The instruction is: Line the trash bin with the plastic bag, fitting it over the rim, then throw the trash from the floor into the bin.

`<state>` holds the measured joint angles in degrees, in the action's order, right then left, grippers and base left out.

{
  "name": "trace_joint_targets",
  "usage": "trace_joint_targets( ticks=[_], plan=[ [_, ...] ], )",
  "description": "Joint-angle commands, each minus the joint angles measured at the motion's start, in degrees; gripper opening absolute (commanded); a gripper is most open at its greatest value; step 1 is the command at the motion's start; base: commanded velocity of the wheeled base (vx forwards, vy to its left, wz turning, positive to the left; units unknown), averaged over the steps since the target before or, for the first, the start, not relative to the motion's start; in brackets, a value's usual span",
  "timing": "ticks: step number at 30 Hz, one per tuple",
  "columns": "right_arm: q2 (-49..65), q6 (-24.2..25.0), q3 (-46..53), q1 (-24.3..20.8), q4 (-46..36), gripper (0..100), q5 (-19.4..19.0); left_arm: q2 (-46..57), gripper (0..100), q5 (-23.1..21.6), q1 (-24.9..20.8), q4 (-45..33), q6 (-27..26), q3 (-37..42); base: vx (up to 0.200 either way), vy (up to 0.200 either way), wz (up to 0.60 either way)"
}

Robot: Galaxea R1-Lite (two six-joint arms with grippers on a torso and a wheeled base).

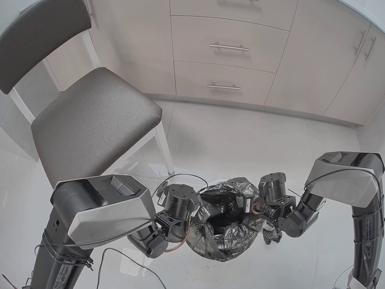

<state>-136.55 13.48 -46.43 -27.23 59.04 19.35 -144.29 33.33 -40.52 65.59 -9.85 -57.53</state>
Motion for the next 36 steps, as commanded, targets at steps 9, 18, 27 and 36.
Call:
trace_joint_targets(
  ticks=[9,18,27,36],
  plan=[
    [0.3,0.0,0.2,0.0,0.0,100,0.0,0.3,100,-0.1,-2.2,1.6,1.2,1.3,0.0,0.0,0.0],
    [0.1,0.0,0.3,0.0,0.0,100,0.0,1.6,100,-0.1,-5.6,1.4,8.3,7.2,0.0,0.0,0.0],
    [0.3,0.0,0.3,0.0,0.1,100,-0.1,-0.7,100,-0.2,-5.6,1.5,9.6,6.1,0.0,0.0,0.0],
    [0.3,0.1,0.4,0.0,0.1,100,-0.1,-0.6,0,-0.3,-5.9,1.5,9.9,5.9,0.0,0.0,0.0]
  ],
)
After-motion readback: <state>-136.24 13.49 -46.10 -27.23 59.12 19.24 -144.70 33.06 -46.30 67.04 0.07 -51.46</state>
